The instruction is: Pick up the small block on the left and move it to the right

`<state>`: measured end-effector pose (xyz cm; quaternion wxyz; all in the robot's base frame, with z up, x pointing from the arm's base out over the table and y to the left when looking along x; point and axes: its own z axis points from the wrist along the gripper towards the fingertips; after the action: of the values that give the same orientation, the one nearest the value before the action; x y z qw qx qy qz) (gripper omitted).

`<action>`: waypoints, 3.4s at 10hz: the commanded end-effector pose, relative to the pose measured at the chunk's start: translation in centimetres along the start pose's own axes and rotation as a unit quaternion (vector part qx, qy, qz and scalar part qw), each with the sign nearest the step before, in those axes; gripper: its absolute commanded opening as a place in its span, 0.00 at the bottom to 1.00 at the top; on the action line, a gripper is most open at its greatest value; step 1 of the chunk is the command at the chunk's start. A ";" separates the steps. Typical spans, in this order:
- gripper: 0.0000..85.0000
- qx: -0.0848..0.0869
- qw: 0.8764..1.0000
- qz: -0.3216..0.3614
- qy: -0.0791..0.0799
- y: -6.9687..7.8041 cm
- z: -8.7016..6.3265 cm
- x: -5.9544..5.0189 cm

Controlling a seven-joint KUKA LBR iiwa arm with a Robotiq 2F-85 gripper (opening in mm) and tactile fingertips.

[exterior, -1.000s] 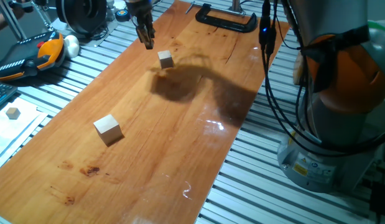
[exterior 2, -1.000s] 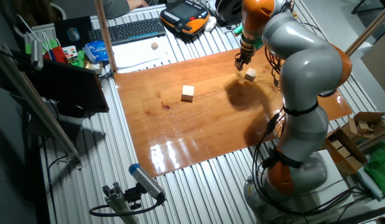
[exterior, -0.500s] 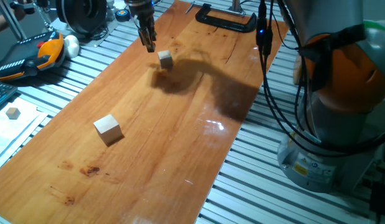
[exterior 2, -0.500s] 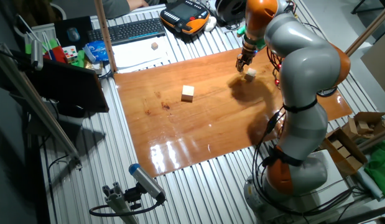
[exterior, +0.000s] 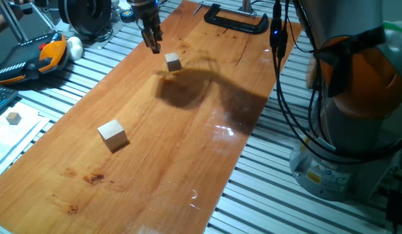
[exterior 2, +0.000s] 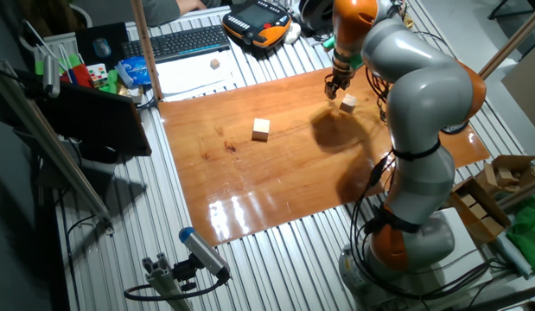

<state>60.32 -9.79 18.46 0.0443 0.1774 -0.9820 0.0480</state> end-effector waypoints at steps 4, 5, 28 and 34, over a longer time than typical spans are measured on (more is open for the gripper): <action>0.71 0.016 1.000 0.021 -0.010 0.0 0.0 0.0; 0.71 0.010 1.000 0.011 -0.010 0.0 0.0 0.0; 1.00 -0.026 0.998 -0.045 -0.018 -9.7 12.4 -1.1; 1.00 -0.027 0.998 -0.046 -0.017 -9.8 13.5 -0.8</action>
<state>63.57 -20.12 5.76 0.0342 0.2215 -0.9744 0.0162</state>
